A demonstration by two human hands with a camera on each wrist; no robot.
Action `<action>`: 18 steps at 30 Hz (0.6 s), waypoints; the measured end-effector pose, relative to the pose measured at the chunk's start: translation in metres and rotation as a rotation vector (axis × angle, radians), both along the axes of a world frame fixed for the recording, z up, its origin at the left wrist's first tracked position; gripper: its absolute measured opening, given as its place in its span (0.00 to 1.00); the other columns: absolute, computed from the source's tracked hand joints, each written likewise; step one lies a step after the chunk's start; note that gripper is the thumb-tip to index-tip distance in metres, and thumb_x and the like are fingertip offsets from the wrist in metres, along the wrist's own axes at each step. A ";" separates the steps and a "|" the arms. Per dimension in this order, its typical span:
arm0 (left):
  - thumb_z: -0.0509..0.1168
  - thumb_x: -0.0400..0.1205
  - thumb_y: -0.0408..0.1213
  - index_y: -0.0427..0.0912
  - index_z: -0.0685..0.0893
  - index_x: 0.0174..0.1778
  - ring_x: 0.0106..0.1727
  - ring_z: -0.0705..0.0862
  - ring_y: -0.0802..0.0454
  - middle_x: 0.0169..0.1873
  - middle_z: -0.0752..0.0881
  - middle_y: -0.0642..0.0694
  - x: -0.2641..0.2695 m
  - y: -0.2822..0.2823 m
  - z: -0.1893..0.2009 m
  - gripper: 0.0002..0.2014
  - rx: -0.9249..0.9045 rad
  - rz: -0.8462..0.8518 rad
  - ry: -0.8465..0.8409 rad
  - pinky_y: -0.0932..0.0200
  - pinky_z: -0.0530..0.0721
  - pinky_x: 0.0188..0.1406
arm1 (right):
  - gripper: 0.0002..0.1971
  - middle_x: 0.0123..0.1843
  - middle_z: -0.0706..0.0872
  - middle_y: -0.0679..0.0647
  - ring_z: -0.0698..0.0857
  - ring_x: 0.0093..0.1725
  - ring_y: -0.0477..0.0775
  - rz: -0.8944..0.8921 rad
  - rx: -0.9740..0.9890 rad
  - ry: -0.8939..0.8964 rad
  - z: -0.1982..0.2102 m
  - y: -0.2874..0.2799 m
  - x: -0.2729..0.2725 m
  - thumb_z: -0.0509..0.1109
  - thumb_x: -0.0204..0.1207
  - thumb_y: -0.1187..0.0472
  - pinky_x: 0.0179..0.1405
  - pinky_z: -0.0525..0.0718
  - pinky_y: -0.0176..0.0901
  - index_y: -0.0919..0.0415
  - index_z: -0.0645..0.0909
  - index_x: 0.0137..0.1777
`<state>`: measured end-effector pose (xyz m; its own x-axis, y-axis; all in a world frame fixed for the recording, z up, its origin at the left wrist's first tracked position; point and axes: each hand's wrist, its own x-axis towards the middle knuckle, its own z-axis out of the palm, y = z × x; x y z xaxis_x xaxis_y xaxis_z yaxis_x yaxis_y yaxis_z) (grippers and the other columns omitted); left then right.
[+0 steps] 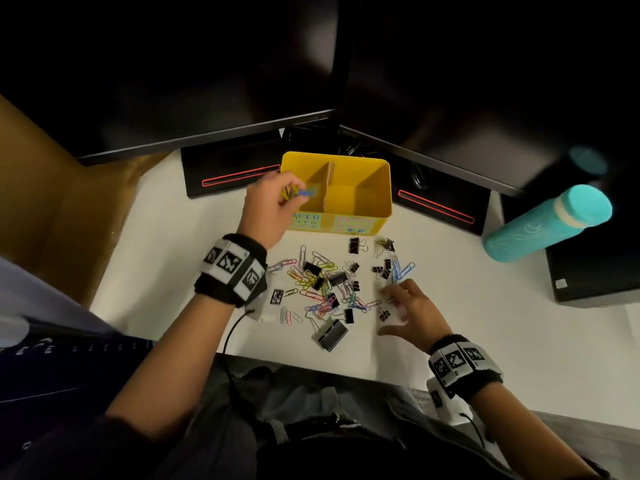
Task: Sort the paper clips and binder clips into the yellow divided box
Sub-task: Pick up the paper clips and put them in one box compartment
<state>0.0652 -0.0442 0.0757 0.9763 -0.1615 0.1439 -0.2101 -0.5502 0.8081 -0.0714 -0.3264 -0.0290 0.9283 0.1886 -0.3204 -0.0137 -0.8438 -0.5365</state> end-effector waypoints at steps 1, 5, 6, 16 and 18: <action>0.68 0.78 0.34 0.40 0.84 0.48 0.32 0.85 0.43 0.44 0.82 0.42 0.009 -0.002 0.000 0.04 0.008 0.013 -0.010 0.52 0.88 0.25 | 0.33 0.58 0.77 0.55 0.81 0.48 0.55 0.000 0.027 0.000 -0.001 0.003 0.001 0.84 0.58 0.52 0.45 0.85 0.45 0.56 0.78 0.63; 0.69 0.78 0.36 0.39 0.84 0.49 0.31 0.87 0.45 0.45 0.85 0.37 0.032 -0.009 -0.004 0.07 0.068 0.031 0.052 0.48 0.89 0.26 | 0.16 0.52 0.80 0.52 0.84 0.48 0.57 -0.009 0.031 -0.086 -0.003 0.019 0.013 0.79 0.65 0.55 0.42 0.84 0.46 0.53 0.83 0.53; 0.70 0.77 0.38 0.38 0.85 0.51 0.33 0.87 0.45 0.47 0.86 0.37 0.034 -0.009 -0.004 0.09 0.104 0.018 0.065 0.45 0.89 0.30 | 0.14 0.52 0.81 0.50 0.84 0.49 0.55 0.009 -0.022 -0.115 -0.001 0.021 0.016 0.78 0.67 0.53 0.39 0.82 0.43 0.52 0.83 0.51; 0.74 0.73 0.41 0.47 0.81 0.57 0.47 0.83 0.48 0.52 0.82 0.46 -0.030 0.029 -0.036 0.17 0.394 0.083 0.158 0.57 0.79 0.41 | 0.11 0.50 0.83 0.50 0.83 0.48 0.55 0.172 -0.059 -0.201 -0.005 0.057 0.025 0.74 0.70 0.53 0.33 0.82 0.45 0.53 0.81 0.51; 0.78 0.67 0.46 0.47 0.78 0.64 0.56 0.80 0.47 0.58 0.78 0.46 -0.049 0.035 -0.058 0.30 0.501 -0.040 0.361 0.50 0.83 0.50 | 0.10 0.46 0.84 0.53 0.84 0.43 0.57 0.208 -0.094 -0.256 -0.007 0.061 0.028 0.74 0.71 0.56 0.26 0.82 0.45 0.56 0.79 0.50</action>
<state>0.0162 -0.0092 0.0180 0.9412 -0.1610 -0.2971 0.0005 -0.8785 0.4777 -0.0439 -0.2652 -0.0361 0.9257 0.3628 -0.1068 0.2888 -0.8605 -0.4197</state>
